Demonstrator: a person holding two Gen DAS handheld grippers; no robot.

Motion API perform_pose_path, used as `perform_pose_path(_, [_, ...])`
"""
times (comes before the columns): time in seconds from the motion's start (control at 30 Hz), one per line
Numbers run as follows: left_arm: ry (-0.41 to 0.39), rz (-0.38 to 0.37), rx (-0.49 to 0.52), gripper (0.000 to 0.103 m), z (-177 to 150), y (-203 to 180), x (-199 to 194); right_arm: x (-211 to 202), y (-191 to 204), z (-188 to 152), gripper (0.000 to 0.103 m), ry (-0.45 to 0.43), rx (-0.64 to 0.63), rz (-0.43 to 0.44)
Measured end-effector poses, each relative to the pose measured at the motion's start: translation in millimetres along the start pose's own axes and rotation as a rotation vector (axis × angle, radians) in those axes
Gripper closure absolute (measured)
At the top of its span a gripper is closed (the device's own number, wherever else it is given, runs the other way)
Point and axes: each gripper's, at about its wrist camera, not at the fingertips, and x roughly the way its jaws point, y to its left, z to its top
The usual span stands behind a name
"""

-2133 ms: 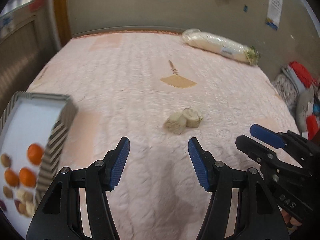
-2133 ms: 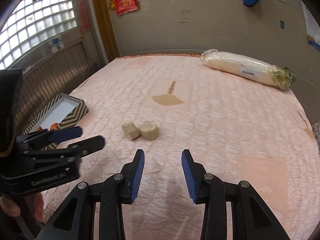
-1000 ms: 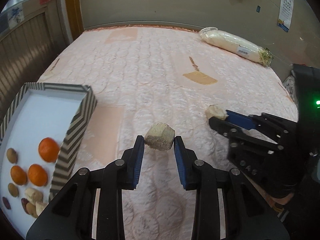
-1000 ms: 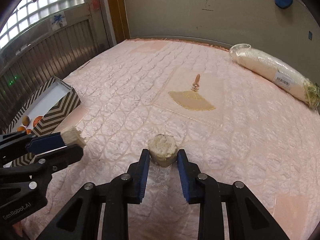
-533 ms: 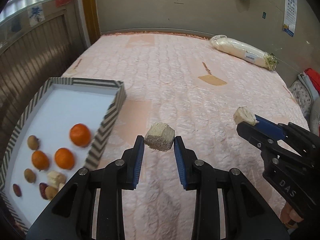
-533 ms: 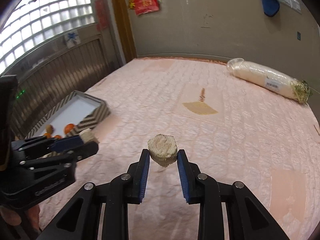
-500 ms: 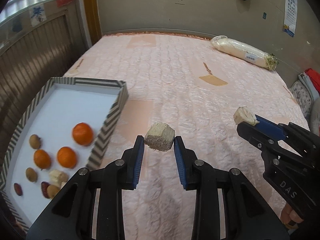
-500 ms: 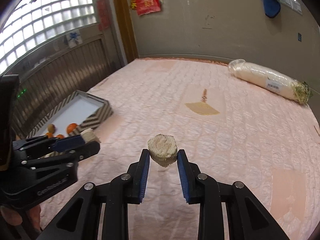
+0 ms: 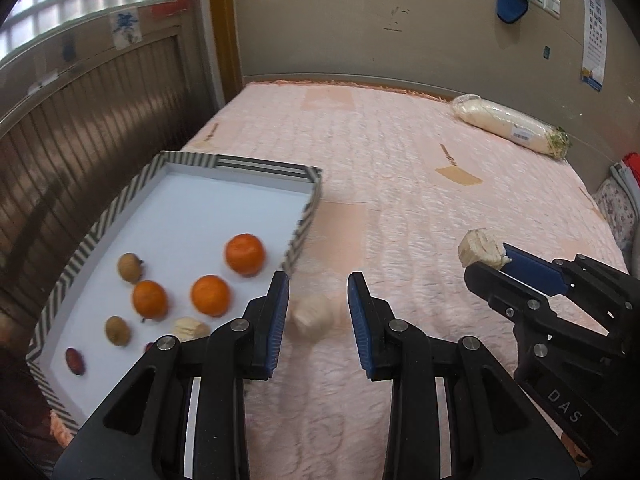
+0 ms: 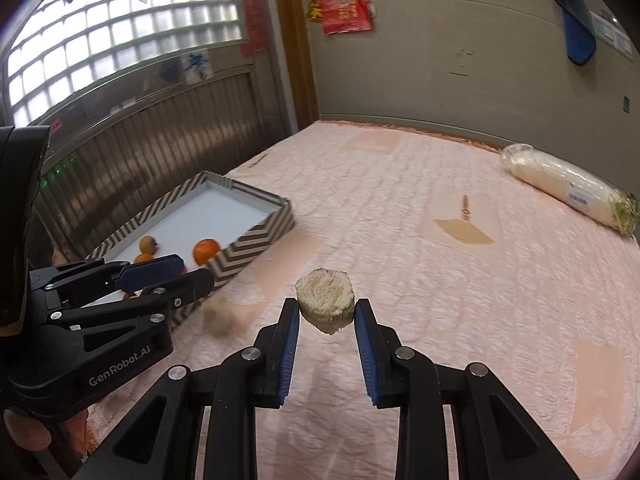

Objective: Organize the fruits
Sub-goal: 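Carry the pale cube and the pale round lump over the white tray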

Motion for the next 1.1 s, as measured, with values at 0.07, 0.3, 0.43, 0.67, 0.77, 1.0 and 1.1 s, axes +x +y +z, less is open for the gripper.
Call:
perform_pose_path(0.07, [-0.008, 0.012, -0.008, 0.073, -0.9, 7.0, -3.2, 1.6, 6.9, 1.8, 0.076, 0.0, -0.012, 0.007])
perform_pose_path(0.3, [0.011, -0.01, -0.068, 0.073, -4.0, 34.2, -2.4, 9.6, 24.4, 4.6, 0.076, 0.012, -0.042, 0.02])
perform_pose_path(0.43, [0.066, -0.14, -0.103, 0.073, -5.6, 45.6, 5.8, 10.4, 21.6, 4.8, 0.076, 0.02, -0.038, 0.009])
perform_pose_path(0.67, [0.094, -0.226, -0.028, 0.073, -19.9, 30.3, 5.8, 15.4, 14.8, 0.1, 0.076, 0.039, -0.026, 0.034])
perform_pose_path(0.77, [0.112, -0.213, -0.029, 0.073, -24.4, 21.7, 10.6, 21.2, 14.5, -3.5, 0.076, 0.053, -0.026, 0.042])
perform_pose_path(1.0, [0.151, -0.111, -0.105, 0.073, -18.6, 14.7, 38.8, 20.5, -0.9, -9.1, 0.076, 0.058, 0.005, 0.03])
perform_pose_path(1.1, [0.146, -0.075, -0.13, 0.073, -14.8, 14.4, 49.7, 21.2, -6.7, -10.6, 0.076, 0.06, 0.015, 0.032])
